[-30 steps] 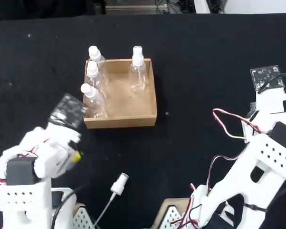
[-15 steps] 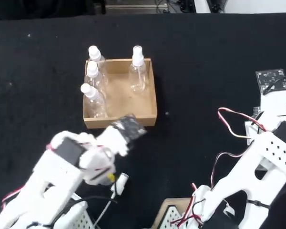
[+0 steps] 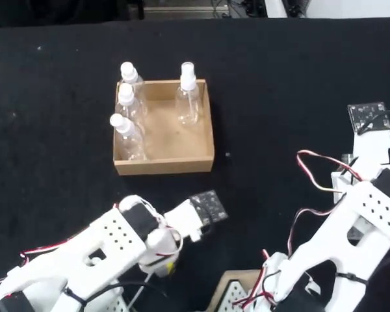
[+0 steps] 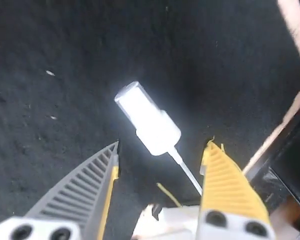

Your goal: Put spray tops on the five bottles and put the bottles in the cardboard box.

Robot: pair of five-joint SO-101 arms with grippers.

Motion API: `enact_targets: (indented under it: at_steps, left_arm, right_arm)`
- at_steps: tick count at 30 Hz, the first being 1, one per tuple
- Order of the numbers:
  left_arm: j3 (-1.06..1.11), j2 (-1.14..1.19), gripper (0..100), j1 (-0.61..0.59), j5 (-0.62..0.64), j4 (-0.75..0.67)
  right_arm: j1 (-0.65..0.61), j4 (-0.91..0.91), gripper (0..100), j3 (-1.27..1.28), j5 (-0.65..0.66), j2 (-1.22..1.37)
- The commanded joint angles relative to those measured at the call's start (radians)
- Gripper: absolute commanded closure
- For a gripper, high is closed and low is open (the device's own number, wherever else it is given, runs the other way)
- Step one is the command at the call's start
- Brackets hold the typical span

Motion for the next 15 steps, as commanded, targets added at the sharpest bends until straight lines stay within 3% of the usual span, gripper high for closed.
enact_targets:
  at_steps: [1, 6, 15]
  left_arm:
    - [-0.002, 0.005, 75, 0.013, 0.072, -0.06]
    - [0.002, 0.014, 75, 0.013, 0.215, -0.074]
    - [0.051, 0.014, 75, 0.013, 0.219, -0.084]
  right_arm:
    - [0.014, -0.021, 98.8, -0.007, 0.0, 0.008]
    - [0.014, -0.021, 98.8, -0.007, 0.0, 0.008]
    - [0.014, -0.023, 98.8, -0.005, 0.069, 0.008]
